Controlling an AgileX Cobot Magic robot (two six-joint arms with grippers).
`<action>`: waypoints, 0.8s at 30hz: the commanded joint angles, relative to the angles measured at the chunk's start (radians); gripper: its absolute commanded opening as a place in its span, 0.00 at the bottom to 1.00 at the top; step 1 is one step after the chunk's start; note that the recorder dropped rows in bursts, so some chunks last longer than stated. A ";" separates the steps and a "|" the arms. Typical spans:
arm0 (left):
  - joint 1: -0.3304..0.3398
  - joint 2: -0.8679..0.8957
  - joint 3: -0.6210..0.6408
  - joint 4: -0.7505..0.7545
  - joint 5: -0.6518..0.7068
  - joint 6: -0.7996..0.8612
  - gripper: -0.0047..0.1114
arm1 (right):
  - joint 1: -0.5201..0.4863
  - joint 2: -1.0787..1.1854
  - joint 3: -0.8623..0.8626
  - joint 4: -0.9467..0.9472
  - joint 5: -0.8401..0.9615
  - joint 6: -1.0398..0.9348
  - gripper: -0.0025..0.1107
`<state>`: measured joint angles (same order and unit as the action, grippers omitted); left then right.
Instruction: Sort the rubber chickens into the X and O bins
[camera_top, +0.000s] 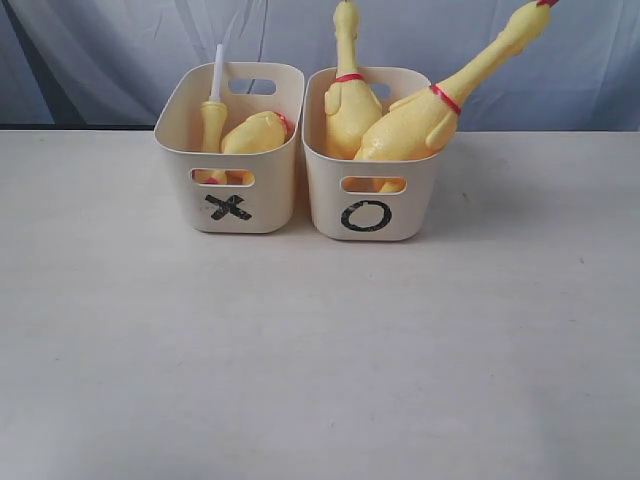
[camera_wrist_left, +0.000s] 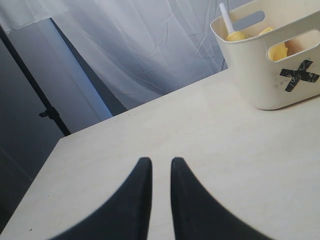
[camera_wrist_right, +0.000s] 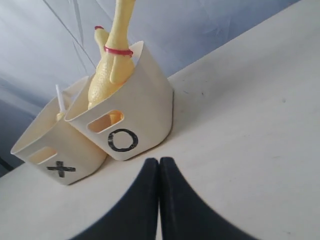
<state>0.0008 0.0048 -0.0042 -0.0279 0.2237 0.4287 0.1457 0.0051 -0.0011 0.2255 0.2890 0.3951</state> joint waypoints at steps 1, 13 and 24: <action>-0.005 -0.005 0.004 -0.004 -0.015 -0.002 0.16 | -0.005 -0.005 0.001 0.080 -0.006 -0.005 0.02; -0.005 -0.005 0.004 -0.004 -0.015 -0.002 0.16 | -0.005 -0.005 0.001 -0.051 -0.004 -0.352 0.02; -0.005 -0.005 0.004 -0.009 -0.041 -0.280 0.16 | -0.005 -0.005 0.001 -0.199 -0.008 -0.570 0.02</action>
<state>0.0008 0.0048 -0.0042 -0.0279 0.1925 0.2039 0.1457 0.0051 -0.0011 0.0334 0.2949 -0.1642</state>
